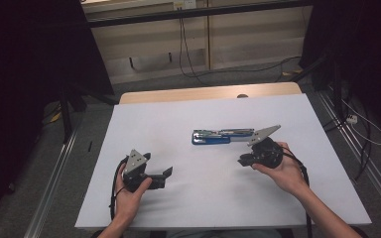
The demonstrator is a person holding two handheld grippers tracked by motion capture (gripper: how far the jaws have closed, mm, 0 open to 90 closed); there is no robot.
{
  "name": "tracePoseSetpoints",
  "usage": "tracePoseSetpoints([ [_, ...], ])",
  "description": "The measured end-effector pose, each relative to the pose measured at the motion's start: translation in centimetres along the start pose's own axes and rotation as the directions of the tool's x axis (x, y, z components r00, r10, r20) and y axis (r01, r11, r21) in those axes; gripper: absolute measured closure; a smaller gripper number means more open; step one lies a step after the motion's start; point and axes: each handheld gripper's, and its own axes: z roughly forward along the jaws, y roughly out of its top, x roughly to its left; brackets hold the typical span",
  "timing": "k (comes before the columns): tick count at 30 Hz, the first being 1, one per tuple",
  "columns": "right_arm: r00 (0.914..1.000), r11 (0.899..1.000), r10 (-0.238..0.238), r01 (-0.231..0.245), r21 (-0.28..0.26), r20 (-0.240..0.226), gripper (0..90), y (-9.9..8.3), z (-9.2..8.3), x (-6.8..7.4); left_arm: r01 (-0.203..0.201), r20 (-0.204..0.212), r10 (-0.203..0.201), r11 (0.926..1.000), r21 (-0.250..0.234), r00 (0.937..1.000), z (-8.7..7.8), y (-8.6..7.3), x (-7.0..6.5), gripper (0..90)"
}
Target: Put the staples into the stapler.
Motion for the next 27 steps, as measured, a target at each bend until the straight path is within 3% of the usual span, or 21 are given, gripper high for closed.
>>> tracePoseSetpoints([
  [2,0.9999,1.000,-0.010,0.010,-0.005,-0.014,79.3,0.4,0.0,-0.2,-0.004,0.000,0.004,1.0000,0.009,1.0000,0.1,0.0,0.0,4.7],
  [14,0.9997,0.999,-0.023,0.023,-0.037,-0.001,79.3,2.9,0.3,-0.9,-0.018,0.002,0.018,0.9998,0.013,0.9998,0.1,0.0,-0.1,4.7],
  [27,0.9994,0.998,-0.034,0.034,-0.048,0.001,79.3,4.9,1.3,-1.5,-0.021,0.020,0.021,0.9996,-0.016,0.9996,0.0,0.0,-0.4,4.9],
])
